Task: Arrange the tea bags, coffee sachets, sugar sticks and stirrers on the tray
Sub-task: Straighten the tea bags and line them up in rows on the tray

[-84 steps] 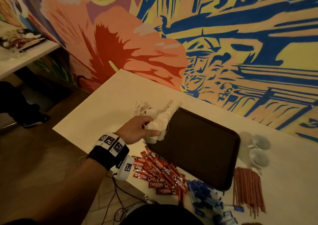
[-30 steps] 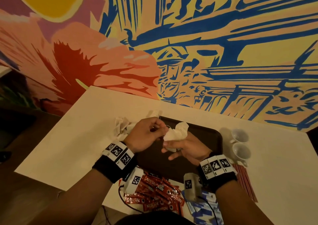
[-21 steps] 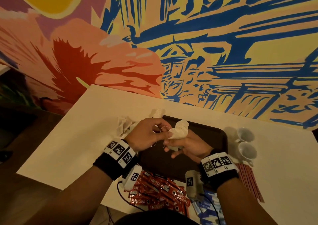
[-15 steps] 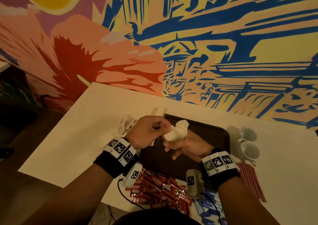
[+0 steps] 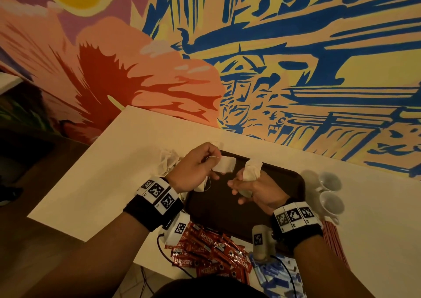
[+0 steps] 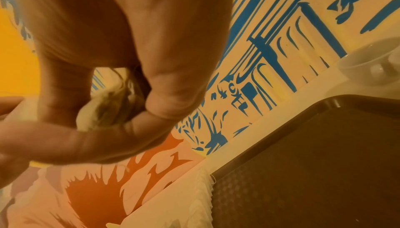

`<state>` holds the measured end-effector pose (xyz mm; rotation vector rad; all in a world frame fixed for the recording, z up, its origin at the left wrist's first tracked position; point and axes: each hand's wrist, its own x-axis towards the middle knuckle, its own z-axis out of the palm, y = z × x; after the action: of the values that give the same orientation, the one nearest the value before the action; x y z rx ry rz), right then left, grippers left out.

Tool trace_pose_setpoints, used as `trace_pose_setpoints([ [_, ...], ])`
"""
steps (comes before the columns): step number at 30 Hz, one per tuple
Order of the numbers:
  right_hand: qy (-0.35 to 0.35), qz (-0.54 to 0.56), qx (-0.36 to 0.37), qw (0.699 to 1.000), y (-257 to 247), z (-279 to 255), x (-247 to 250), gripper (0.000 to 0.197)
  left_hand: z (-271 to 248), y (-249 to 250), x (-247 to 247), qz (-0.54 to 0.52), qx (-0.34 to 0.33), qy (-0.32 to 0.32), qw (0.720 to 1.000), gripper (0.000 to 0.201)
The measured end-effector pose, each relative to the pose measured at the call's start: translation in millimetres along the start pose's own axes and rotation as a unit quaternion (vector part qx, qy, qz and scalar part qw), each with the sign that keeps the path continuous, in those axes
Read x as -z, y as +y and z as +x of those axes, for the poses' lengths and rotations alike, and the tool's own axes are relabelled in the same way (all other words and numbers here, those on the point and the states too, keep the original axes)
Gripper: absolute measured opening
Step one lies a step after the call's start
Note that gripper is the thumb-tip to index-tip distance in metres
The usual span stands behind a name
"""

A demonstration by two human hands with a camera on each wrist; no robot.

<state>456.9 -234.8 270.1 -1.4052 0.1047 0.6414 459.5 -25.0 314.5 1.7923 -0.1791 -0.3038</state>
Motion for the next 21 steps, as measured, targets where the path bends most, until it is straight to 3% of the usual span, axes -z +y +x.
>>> trace_pose_setpoints([
  [5, 0.015, 0.014, 0.058, 0.998, -1.9, -4.4, 10.7, 0.021, -4.6, 9.8, 1.1, 0.04, 0.009, -0.03, 0.999, 0.01],
  [9, -0.027, -0.018, 0.065, 0.997, -4.0, -9.1, 8.6, 0.048, -6.4, 13.4, 0.1, 0.071, 0.019, -0.069, 0.995, 0.006],
  [11, -0.034, -0.079, 0.069, 0.994, -1.9, -9.5, 7.0, 0.05, -6.8, 14.6, -2.7, 0.069, 0.015, -0.069, 0.995, 0.004],
  [18, -0.033, -0.139, 0.068, 0.987, 0.3, -14.0, 13.7, 0.039, -8.0, 15.0, -14.9, 0.069, 0.015, 0.039, 0.997, 0.013],
  [21, -0.037, -0.164, 0.062, 0.984, 0.8, -15.9, 19.1, 0.032, -8.8, 17.9, -13.4, 0.031, 0.037, 0.077, 0.996, 0.026],
])
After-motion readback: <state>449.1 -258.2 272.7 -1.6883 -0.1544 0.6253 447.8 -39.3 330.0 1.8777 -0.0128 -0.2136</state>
